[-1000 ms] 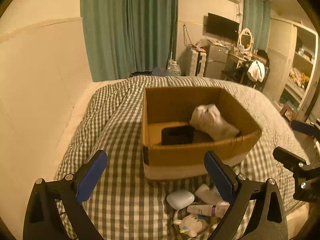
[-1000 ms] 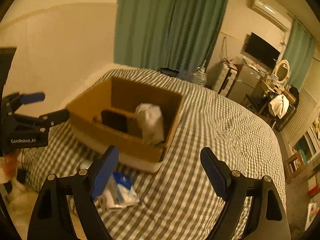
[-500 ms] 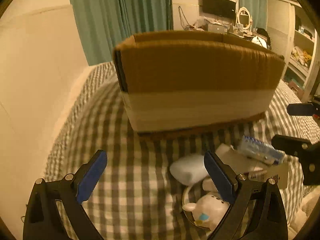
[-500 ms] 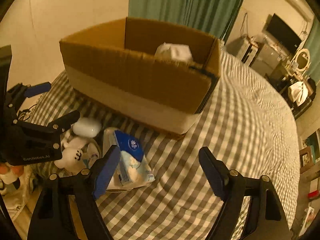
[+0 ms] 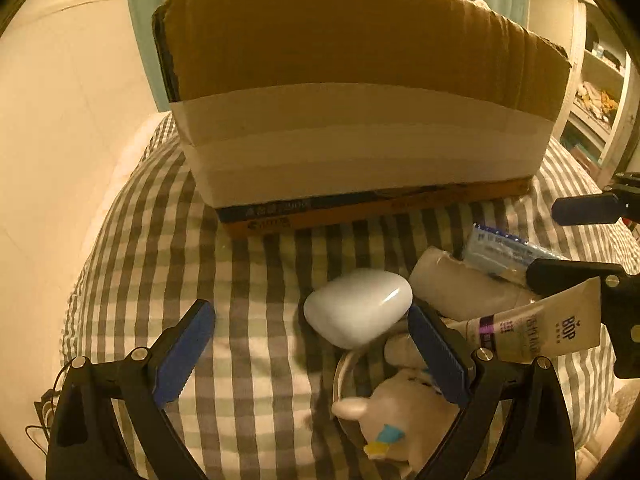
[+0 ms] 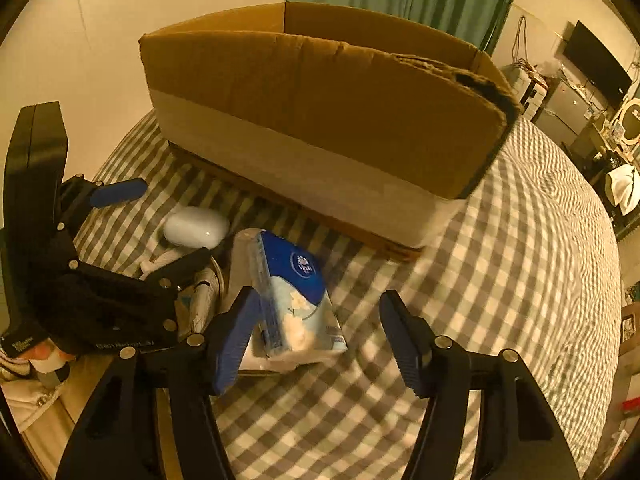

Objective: Organize objects
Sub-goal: 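Move both tools back to the items and close on earbud case and tissues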

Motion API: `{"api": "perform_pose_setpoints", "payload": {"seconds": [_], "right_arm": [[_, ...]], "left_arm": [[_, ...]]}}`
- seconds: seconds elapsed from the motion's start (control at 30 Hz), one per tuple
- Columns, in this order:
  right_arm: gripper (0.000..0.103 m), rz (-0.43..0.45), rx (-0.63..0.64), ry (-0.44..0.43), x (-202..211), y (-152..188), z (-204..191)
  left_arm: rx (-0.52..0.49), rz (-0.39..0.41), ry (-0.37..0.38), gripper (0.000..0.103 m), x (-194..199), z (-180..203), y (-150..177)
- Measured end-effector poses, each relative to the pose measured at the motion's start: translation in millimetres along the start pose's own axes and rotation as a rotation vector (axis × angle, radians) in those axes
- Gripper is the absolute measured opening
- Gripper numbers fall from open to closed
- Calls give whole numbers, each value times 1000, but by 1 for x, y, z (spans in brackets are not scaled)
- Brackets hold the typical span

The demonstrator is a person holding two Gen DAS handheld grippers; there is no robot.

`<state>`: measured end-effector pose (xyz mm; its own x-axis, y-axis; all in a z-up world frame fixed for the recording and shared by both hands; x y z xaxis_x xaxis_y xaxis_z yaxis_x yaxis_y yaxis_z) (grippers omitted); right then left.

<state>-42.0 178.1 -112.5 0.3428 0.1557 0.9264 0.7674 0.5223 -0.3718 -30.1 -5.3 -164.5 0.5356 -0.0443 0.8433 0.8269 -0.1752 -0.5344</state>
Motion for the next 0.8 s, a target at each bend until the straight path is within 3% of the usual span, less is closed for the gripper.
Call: {"api": "perform_pose_setpoints", "payload": {"seconds": [0.17,0.4,0.67,0.8], "right_arm": [[62,-20,-21,-54,-7,-6,3],[62,-24,-22,-76,-2,0,9],[61,-34,23,-60,0,11,7],[51,-36,40,-67,-2,10,4]], "left_arm": [[3,11,29,92,-4,0,-4],[-52,15,96,55,1,12,-1],[-57,15,102,53,14,11,2],[-55,7,90,53,19,6,2]]}}
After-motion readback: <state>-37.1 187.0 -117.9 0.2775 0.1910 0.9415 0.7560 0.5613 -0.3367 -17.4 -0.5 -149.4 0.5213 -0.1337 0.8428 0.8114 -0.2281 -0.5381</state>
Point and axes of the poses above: each gripper's, at about its wrist camera, not at the fingertips, and x roughly against the way its jaws point, z to its right, y to its underside, the point moved 3 cm from there along -x, roughly the way its jaws point, and after that the axes turned 7 degrees about -z, right-handed, at the moved point
